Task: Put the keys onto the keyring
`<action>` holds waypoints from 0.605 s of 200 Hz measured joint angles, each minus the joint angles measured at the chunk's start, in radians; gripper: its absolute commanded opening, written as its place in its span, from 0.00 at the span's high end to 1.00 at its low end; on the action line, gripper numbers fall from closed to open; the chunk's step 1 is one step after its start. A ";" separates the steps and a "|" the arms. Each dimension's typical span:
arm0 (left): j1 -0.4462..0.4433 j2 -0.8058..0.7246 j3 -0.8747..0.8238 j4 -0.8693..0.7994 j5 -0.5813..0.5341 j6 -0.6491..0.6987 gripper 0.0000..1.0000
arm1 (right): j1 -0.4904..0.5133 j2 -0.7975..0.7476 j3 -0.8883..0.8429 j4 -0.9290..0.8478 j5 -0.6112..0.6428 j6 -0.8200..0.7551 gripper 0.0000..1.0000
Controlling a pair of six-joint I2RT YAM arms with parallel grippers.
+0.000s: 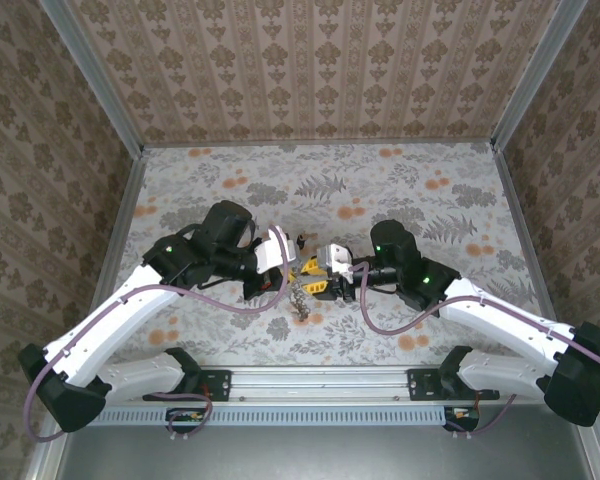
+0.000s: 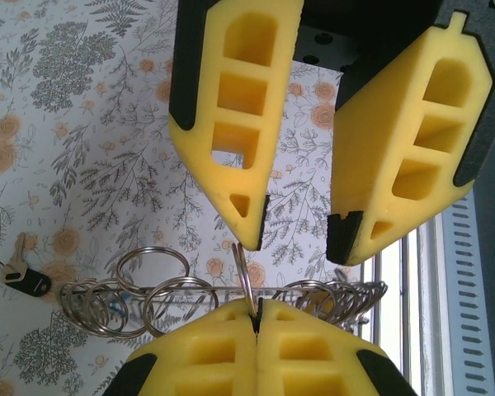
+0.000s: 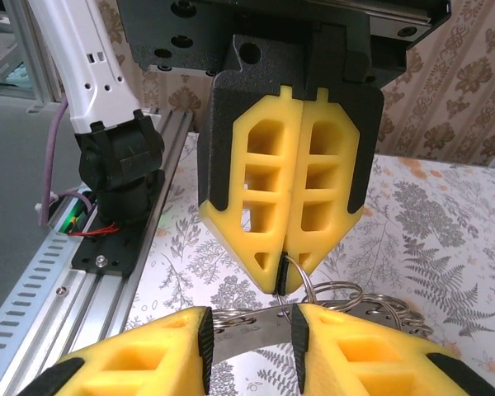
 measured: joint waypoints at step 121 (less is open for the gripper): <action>-0.008 0.000 0.000 0.002 -0.003 0.007 1.00 | -0.032 -0.013 -0.037 0.080 -0.008 0.036 0.65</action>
